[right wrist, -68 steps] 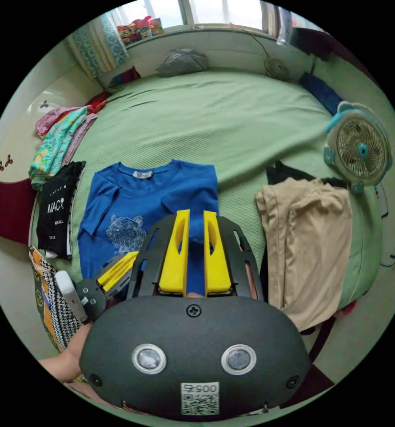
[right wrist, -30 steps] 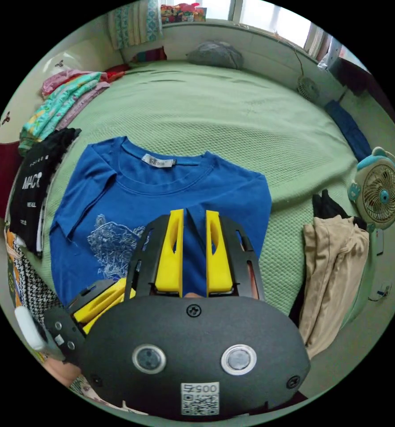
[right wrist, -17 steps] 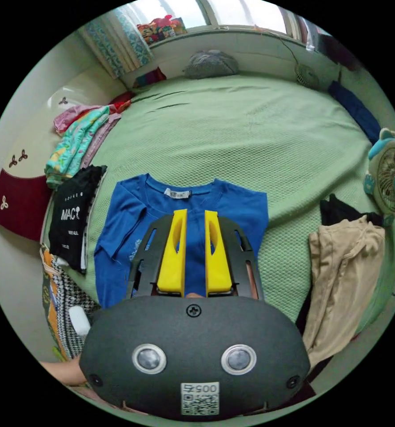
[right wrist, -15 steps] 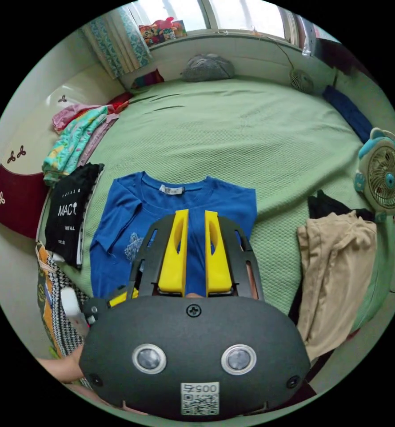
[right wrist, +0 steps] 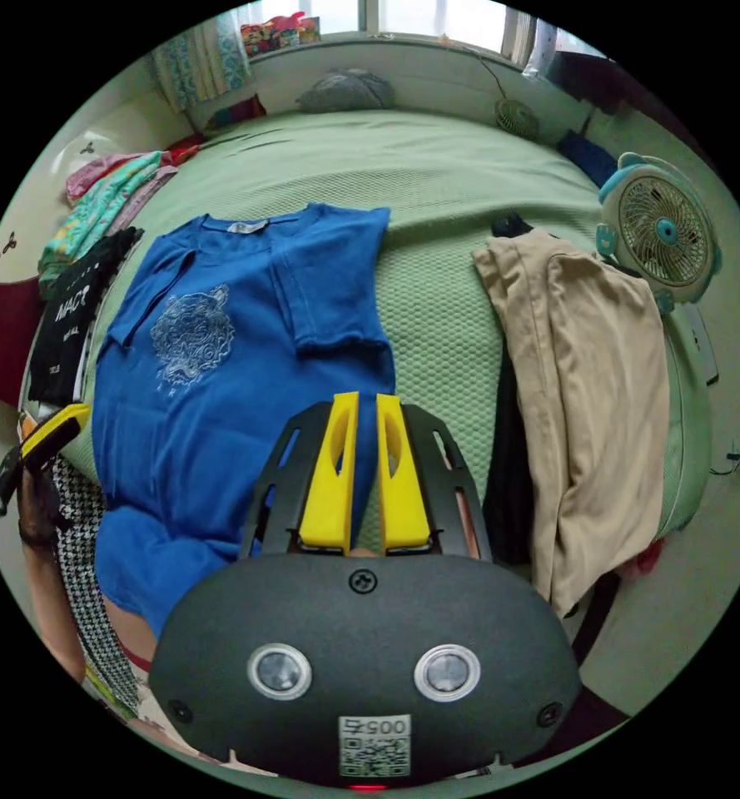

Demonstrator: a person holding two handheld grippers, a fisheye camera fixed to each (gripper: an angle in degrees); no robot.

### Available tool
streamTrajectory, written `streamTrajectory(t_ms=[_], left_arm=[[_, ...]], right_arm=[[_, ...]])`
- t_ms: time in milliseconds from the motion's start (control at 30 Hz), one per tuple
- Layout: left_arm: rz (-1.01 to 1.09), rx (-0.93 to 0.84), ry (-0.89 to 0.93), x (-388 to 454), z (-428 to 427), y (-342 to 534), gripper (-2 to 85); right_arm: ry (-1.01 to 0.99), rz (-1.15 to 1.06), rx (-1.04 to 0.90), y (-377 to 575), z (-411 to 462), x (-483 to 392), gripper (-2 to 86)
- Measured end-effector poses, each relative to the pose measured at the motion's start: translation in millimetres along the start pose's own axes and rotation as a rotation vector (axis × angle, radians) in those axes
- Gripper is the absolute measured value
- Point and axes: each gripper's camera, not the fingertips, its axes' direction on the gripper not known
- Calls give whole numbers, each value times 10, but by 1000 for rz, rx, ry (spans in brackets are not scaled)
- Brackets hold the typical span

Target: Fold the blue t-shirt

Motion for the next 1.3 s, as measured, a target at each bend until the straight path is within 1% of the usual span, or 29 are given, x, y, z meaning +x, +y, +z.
streamTrajectory(t_ms=[100, 300, 400, 500, 567, 600, 633, 700, 833, 1000, 1133, 1200, 1233, 1300], left_arm=[[-29, -38, -4, -156, -12, 48, 95], [-20, -65, 2, -192, -5, 106, 126], [4, -69, -54, -131, -49, 120, 133], [35, -87, -122, -48, -130, 127, 121], [44, -99, -112, -21, -196, 126, 96], [41, -97, -71, -18, -253, 128, 71], [36, -85, -41, -19, -326, 133, 42], [54, -45, -39, -9, -475, 134, 34], [51, 61, -34, -47, -889, -35, 27], [55, 121, -75, -85, -1182, -471, 30], [-25, 108, -82, -156, -1244, -681, 50], [-50, 86, -74, -192, -1301, -628, 62], [-39, 83, -67, -202, -1356, -536, 73], [-13, 83, -55, -205, -1437, -343, 86]], right_arm=[[-53, 13, 2, 262, -101, -16, 35], [-9, 42, -10, 648, -96, -83, 56], [11, 42, 5, 723, -101, -150, 60], [46, 11, 9, 766, -139, -251, 48], [-24, -17, 25, 820, -211, -289, 2], [-39, -18, 25, 830, -227, -289, -2], [-53, -20, 28, 840, -270, -283, -11], [-79, -7, 51, 829, -392, -240, -15], [-102, 22, 161, 589, -824, -73, -16], [-46, 35, 238, 31, -1071, -21, -13], [26, 118, 271, -285, -1036, -47, 29], [32, 139, 275, -228, -1075, -45, 52], [-2, 118, 278, -116, -1116, -50, 65], [-4, 74, 283, 133, -1165, -78, 74]])
